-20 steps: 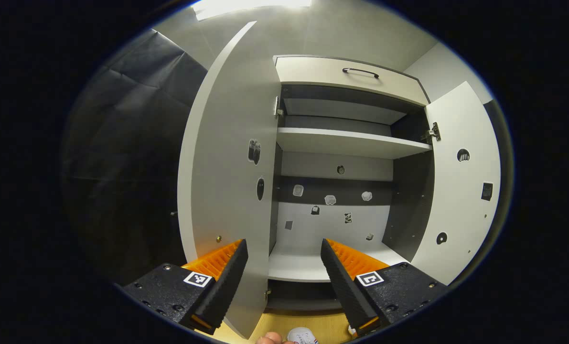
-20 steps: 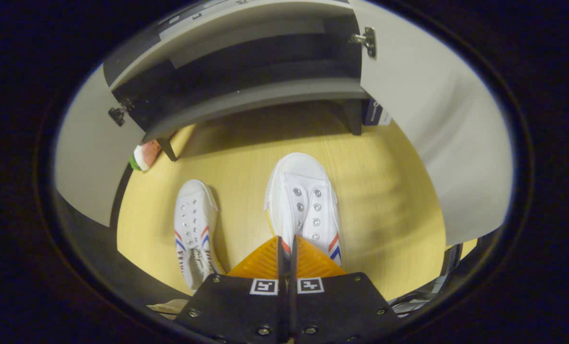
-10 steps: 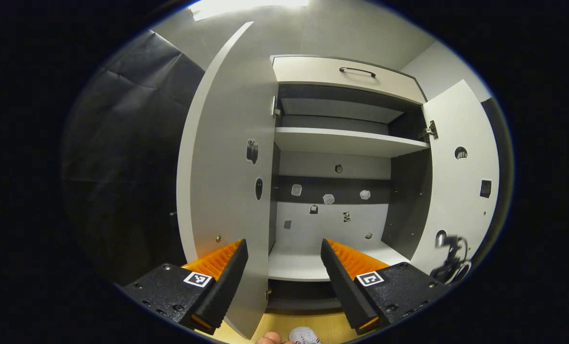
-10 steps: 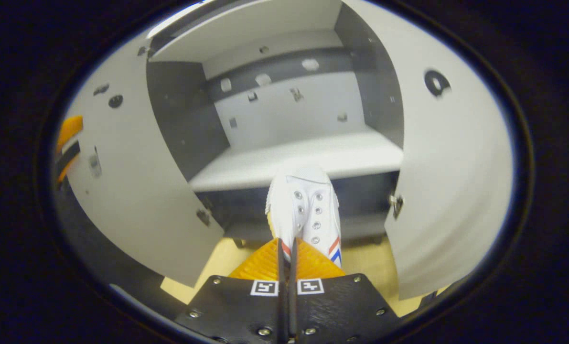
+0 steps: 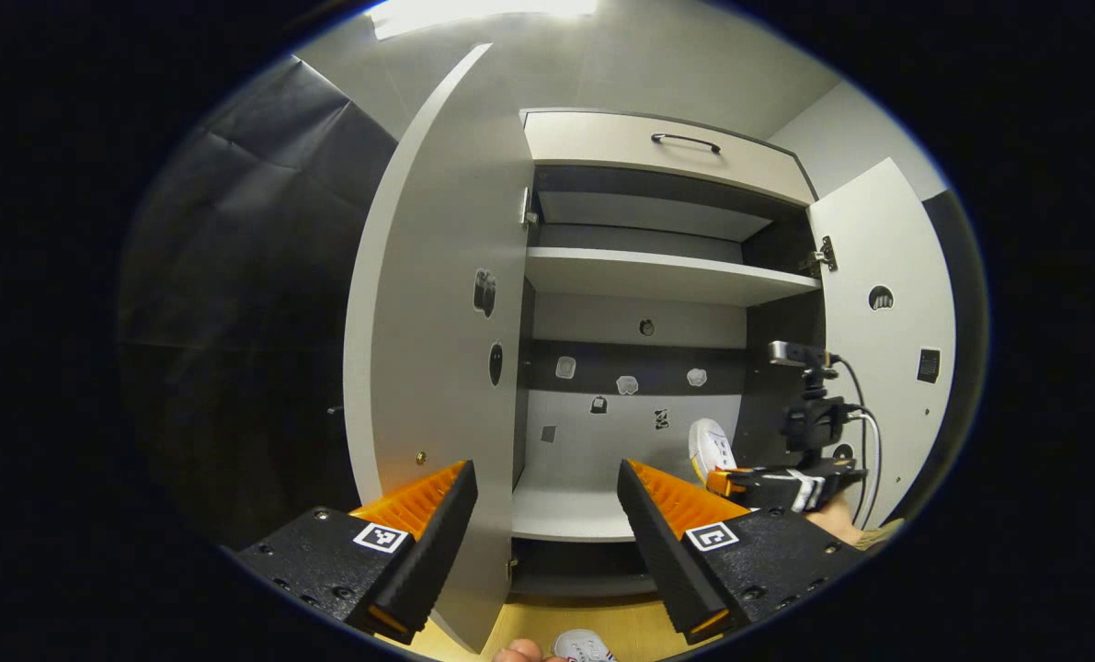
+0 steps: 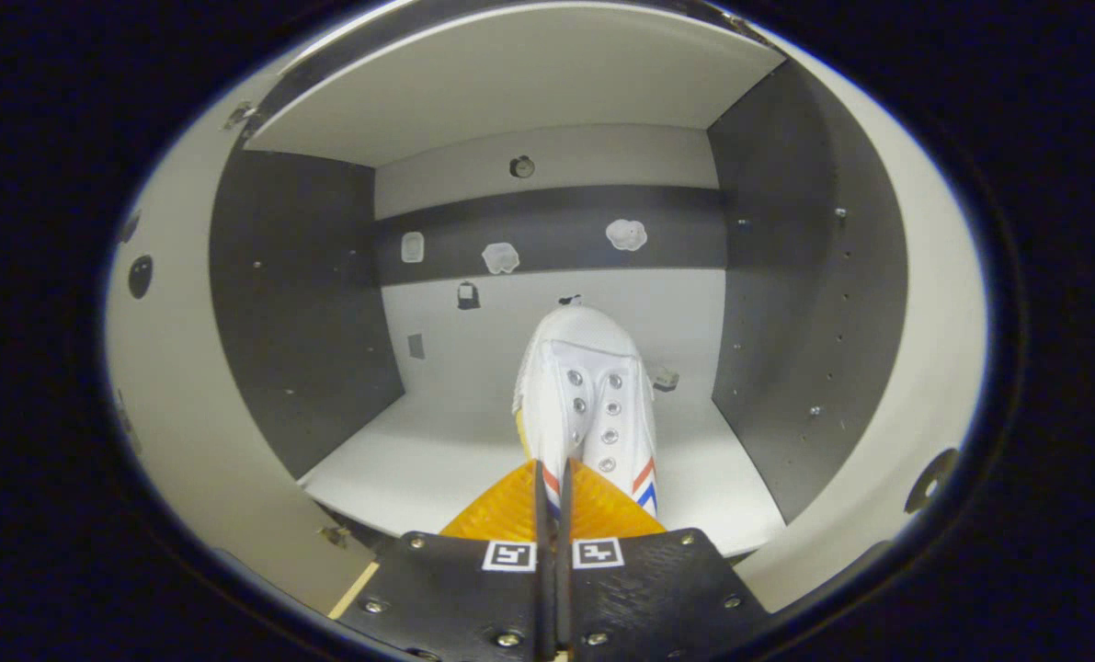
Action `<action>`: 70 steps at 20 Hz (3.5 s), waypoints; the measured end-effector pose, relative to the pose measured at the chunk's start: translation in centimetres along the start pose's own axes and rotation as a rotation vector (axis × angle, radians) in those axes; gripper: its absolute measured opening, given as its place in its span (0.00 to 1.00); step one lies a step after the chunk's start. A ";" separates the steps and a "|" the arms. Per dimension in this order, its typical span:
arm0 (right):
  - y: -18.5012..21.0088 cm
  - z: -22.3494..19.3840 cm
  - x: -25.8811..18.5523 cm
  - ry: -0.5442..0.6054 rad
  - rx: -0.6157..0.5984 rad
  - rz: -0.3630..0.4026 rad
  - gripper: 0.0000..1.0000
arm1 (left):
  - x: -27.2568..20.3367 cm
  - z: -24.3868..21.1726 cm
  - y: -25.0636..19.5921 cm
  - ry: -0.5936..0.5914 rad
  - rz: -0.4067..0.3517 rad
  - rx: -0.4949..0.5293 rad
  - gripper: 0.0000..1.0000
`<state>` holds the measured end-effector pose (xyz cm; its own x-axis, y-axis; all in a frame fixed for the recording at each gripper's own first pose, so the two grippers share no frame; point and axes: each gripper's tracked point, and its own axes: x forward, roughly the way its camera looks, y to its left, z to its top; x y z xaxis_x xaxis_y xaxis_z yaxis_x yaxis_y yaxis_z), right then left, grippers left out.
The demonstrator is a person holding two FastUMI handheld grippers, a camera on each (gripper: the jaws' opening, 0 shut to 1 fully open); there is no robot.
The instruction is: Grab one shoe with the right hand and put it into the shoe cabinet, grab the other shoe with the left hand and put it into the shoe cabinet; then close the right door with the right hand and the left door with the left hand.
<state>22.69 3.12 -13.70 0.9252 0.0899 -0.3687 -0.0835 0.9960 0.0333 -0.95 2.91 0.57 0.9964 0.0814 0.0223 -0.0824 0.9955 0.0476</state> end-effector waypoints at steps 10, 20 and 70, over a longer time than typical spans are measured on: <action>-1.7 -3.3 8.5 0.140 0.034 -0.032 0.00 | 0.0 -0.2 0.3 -0.005 0.019 0.021 0.94; -0.7 -1.9 6.0 0.086 -0.021 -0.018 0.20 | 0.2 -2.6 -0.5 0.042 0.023 0.026 0.96; -3.0 15.9 -23.5 -0.454 -0.039 -0.034 0.19 | -7.2 -53.7 -3.8 1.124 -0.129 -0.157 0.19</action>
<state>7.10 -1.98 9.65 0.9955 0.0570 0.0762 -0.0565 0.9984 -0.0095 -6.78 1.20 -53.40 0.4564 -0.1024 -0.8838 -0.0538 0.9884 -0.1423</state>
